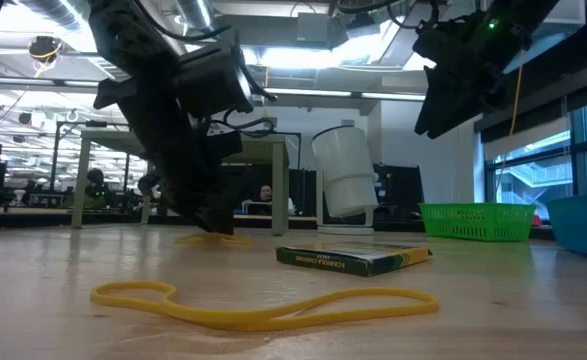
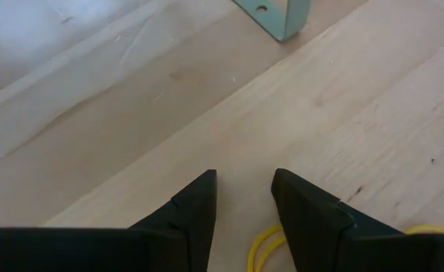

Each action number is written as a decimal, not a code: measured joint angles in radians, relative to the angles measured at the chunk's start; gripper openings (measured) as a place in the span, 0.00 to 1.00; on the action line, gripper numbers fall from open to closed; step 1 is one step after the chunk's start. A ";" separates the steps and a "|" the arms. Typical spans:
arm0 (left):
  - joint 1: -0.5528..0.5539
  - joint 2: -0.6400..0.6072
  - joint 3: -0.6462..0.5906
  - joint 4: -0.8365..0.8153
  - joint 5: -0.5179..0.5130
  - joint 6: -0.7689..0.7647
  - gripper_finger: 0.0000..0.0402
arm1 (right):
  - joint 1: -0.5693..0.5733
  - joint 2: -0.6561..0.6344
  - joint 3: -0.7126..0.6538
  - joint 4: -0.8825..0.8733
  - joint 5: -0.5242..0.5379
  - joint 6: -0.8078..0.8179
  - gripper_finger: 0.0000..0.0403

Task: Pick & Place Office Desk Supplies
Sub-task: Put the yellow rubber band into the green bin

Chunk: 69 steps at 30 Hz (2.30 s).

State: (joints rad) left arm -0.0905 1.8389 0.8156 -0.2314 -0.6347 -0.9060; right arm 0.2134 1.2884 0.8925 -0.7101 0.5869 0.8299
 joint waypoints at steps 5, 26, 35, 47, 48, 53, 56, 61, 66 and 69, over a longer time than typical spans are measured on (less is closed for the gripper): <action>-0.007 0.000 0.004 0.000 0.007 0.051 0.31 | 0.000 0.000 0.000 0.000 0.000 0.000 0.44; -0.067 -0.149 0.000 -0.135 0.063 0.124 0.39 | 0.000 0.000 0.000 0.022 -0.004 0.000 0.44; -0.028 -0.114 -0.066 -0.134 0.061 0.000 0.39 | 0.000 0.000 0.000 0.030 -0.004 0.000 0.44; -0.013 -0.109 -0.081 -0.048 0.081 0.069 0.29 | 0.000 0.000 0.000 0.031 -0.003 0.000 0.44; -0.013 -0.109 -0.081 -0.046 0.084 0.072 0.26 | 0.000 0.000 0.000 0.031 -0.003 0.000 0.44; -0.013 -0.108 -0.081 -0.036 0.101 0.096 0.08 | 0.000 0.000 0.000 0.031 -0.003 0.000 0.44; -0.013 -0.108 -0.082 -0.017 0.104 0.134 0.02 | 0.000 0.000 0.000 0.031 -0.003 0.000 0.44; -0.021 -0.111 -0.083 0.045 0.102 0.220 0.01 | 0.000 0.000 0.000 0.031 -0.003 0.000 0.44; -0.050 -0.126 -0.037 0.079 0.169 0.279 0.01 | 0.000 0.000 0.000 0.034 0.000 0.000 0.44; -0.075 -0.154 -0.013 0.124 0.190 0.331 0.00 | 0.000 0.001 0.000 0.040 0.000 0.000 0.44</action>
State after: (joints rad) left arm -0.1660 1.6848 0.8024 -0.1075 -0.4449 -0.5746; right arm 0.2134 1.2890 0.8921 -0.6697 0.5868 0.8299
